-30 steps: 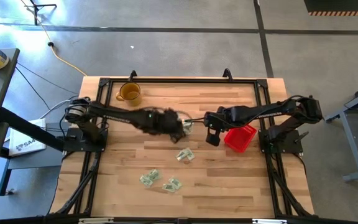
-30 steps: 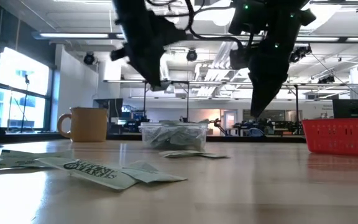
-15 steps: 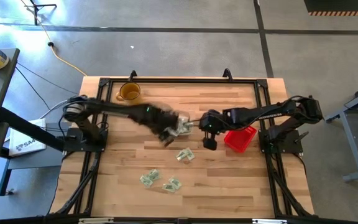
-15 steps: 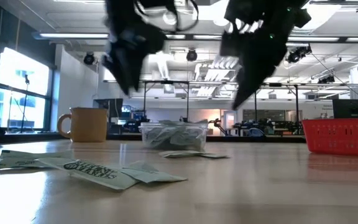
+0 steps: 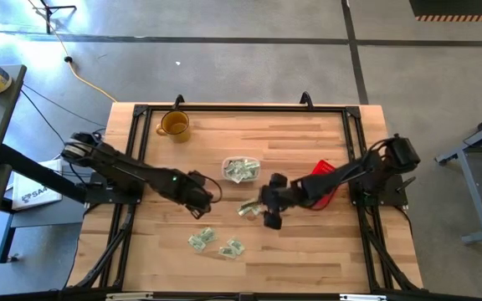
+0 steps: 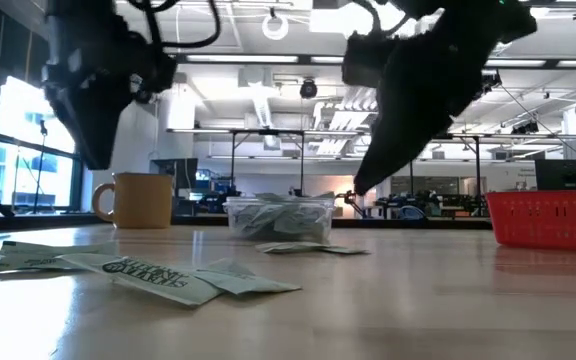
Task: Pick and place items into bin
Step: Put the white stevia packet into the transparent bin
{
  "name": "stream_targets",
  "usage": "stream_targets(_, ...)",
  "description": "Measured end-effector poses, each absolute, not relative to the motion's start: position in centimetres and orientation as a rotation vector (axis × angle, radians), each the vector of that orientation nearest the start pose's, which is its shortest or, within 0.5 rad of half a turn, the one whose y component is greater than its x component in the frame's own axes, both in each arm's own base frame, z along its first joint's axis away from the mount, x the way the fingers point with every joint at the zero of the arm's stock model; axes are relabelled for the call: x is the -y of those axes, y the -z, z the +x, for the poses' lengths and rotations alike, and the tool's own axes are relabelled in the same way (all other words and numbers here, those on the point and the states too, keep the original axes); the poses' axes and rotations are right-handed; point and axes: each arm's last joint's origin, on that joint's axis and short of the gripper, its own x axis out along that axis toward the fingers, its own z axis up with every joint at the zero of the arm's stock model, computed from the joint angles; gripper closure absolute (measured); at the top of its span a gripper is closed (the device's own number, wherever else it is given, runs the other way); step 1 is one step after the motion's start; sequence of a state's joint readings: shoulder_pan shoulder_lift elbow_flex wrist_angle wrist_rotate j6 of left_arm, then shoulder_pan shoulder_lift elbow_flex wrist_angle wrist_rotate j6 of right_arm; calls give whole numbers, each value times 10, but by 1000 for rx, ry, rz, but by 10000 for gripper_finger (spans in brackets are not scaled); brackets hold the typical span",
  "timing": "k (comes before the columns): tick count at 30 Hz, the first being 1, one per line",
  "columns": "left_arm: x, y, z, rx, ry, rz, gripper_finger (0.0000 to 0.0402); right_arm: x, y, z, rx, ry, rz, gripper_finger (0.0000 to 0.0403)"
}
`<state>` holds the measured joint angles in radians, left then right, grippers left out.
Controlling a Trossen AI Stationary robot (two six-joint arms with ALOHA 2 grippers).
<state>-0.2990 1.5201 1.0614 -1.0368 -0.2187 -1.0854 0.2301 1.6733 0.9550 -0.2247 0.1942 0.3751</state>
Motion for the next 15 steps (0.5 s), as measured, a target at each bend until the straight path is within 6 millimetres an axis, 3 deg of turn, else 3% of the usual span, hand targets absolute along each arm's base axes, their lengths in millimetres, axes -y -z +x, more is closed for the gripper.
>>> stream_targets(3,70,-212,239,-1295,-674,-485,216,-81,-158,320,-932,217,222,76)
stream_targets(9,64,-209,221,-1301,-641,-455,219,-81,-131,334,-945,349,427,94)
stream_targets(15,60,-210,207,-1296,-632,-452,218,-91,-117,370,-956,341,305,128)
